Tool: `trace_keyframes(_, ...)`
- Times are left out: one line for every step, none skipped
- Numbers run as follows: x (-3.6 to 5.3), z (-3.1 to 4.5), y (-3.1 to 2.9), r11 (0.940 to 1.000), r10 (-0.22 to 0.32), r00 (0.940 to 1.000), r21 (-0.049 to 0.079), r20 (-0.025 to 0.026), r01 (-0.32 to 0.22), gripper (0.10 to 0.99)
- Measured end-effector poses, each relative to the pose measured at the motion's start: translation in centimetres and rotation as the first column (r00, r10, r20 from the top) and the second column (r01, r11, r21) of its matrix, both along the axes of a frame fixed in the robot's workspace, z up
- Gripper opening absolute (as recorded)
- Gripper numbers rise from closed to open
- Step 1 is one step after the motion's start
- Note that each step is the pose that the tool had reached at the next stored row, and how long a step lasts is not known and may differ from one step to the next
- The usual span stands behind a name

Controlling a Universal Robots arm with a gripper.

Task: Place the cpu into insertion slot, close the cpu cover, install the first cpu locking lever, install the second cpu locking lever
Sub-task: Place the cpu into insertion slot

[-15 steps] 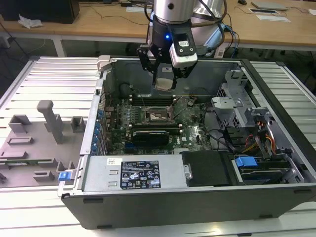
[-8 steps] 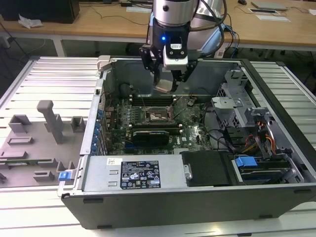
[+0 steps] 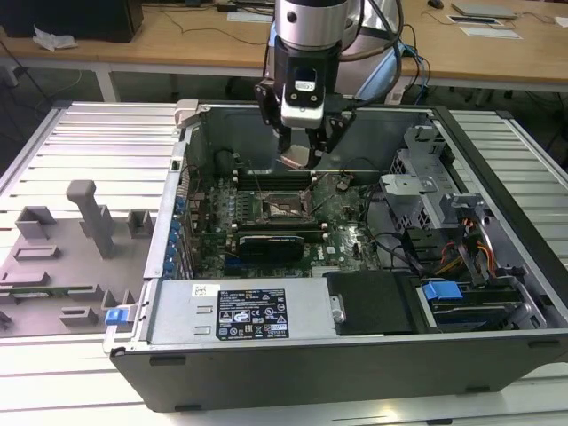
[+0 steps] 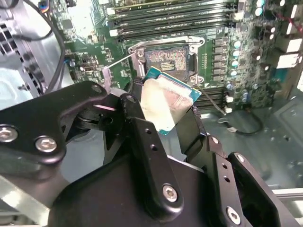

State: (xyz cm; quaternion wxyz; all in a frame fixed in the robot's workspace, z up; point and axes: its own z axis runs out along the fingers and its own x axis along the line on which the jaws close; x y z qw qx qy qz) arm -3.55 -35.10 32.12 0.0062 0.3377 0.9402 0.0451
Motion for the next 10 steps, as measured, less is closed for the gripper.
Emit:
trace_keyframes(0.0,-0.03,0.0,0.9998,-0.022,0.9998,0.0,0.0,0.022,0.537)
trace_keyframes(0.0,-0.06,0.0,0.9993,-0.036,0.9993,0.0,0.0,0.036,0.537)
trace_keyframes(0.0,-0.1,0.0,0.998,-0.063,0.998,0.0,0.0,0.063,0.537)
trace_keyframes(0.0,-0.17,0.0,0.9942,-0.107,0.9942,0.0,0.0,0.107,0.537)
trace_keyframes(0.0,-0.2,0.0,0.992,-0.127,0.992,0.0,0.0,0.127,0.537)
trace_keyframes(0.0,-0.23,0.0,0.9899,-0.142,0.9899,0.0,0.0,0.142,0.537)
trace_keyframes(0.0,-0.26,0.0,0.9869,-0.161,0.9869,0.0,0.0,0.161,0.537)
trace_keyframes(0.0,-0.28,0.0,0.9844,-0.176,0.9844,0.0,0.0,0.176,0.537)
trace_keyframes(0.0,-0.31,0.0,0.9816,-0.191,0.9816,0.0,0.0,0.191,0.537)
trace_keyframes(0.0,-0.33,0.0,0.9782,-0.208,0.9782,0.0,0.0,0.208,0.537)
